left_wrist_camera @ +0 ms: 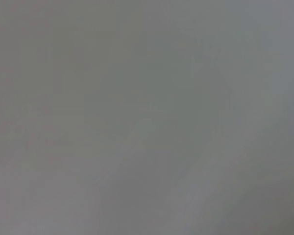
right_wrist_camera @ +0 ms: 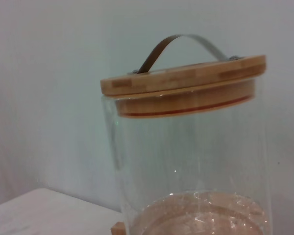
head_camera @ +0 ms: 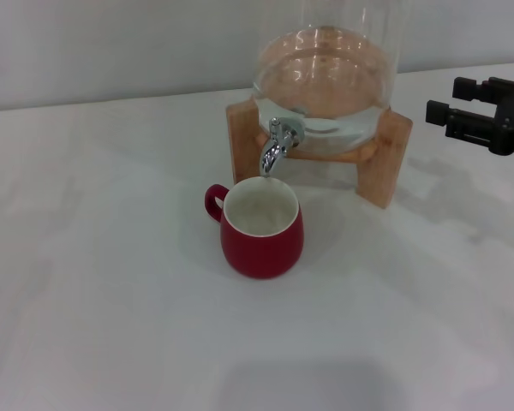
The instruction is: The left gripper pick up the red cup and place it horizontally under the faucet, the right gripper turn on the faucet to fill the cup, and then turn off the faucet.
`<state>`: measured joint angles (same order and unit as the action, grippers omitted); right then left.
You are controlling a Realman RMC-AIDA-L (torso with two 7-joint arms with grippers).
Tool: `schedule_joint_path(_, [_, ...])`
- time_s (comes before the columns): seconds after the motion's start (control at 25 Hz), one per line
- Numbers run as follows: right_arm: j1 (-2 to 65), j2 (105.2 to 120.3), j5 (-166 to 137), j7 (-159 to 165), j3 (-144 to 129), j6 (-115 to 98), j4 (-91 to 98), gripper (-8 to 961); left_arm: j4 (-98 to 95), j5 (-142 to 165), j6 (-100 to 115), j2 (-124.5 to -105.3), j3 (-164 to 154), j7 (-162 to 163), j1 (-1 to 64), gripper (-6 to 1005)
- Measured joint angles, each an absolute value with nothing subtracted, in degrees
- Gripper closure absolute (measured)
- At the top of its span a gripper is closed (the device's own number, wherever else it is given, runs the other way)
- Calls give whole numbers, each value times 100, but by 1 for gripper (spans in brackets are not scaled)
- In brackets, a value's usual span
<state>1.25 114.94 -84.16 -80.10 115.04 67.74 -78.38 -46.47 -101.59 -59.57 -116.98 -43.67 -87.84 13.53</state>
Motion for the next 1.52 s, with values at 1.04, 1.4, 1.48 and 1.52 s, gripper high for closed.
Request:
schedule_joint_path(1.04, [417,11512,-8003,-8319,10113,7137,-7840,323,-4575,-9867,-5676,-11724,-4371,-8792,1563,295])
schedule_joint_path(1.4, [360,11513,-7926,-8261,9213,5827,-8043,323,-4575,-9786,-5591,-11733,-4368,-8776,1572,295])
schedule_joint_path(1.48, [304,11509,-7956,-8216,9157,5771,-8140,323,-4576,-9785,-5565,-11727,-4368,-8772,1576,295])
schedule_joint_path(1.52, [271,11503,-7954,-8196,9160,5785,-8183,323,-4576,-9784,-5562,-11721,-4368,-8772,1576,295])
